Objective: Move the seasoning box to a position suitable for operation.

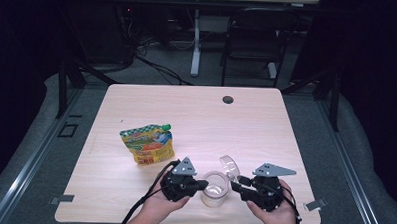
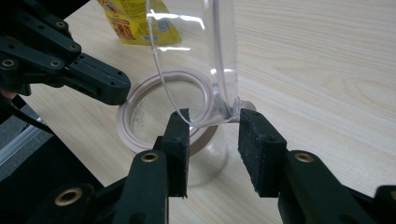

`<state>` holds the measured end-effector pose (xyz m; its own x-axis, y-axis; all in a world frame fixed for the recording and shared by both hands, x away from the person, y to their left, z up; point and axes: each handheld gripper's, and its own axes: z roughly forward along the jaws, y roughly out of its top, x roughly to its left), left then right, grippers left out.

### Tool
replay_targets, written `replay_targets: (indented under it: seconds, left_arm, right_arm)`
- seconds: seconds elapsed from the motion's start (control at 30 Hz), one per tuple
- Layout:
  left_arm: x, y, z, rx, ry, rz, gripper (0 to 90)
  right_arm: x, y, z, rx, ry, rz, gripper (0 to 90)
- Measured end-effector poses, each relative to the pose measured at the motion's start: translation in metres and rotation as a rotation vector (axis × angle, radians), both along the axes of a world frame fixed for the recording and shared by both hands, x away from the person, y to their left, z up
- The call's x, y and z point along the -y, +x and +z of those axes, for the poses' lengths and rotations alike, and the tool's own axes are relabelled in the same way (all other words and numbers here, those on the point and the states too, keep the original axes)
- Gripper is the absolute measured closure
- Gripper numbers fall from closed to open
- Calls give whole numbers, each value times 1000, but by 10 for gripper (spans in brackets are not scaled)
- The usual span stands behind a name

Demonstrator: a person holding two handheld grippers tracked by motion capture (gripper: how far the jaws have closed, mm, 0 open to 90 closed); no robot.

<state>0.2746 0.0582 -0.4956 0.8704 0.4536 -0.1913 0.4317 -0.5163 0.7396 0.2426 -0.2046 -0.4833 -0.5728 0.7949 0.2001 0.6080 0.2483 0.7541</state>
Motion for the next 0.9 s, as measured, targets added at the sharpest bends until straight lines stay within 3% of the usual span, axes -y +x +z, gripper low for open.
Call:
replay_targets:
  seconds: [0.23, 0.53, 0.9]
  left_arm:
    - [0, 0, 0, 1, 1, 0, 900]
    - [0, 0, 0, 2, 0, 1, 900]
    - [-5, 1, 1, 10, -2, 20, 900]
  right_arm:
    - [5, 2, -1, -5, 24, -21, 651]
    - [7, 2, -3, -10, 15, -18, 647]
    - [5, 1, -22, -20, -41, -12, 657]
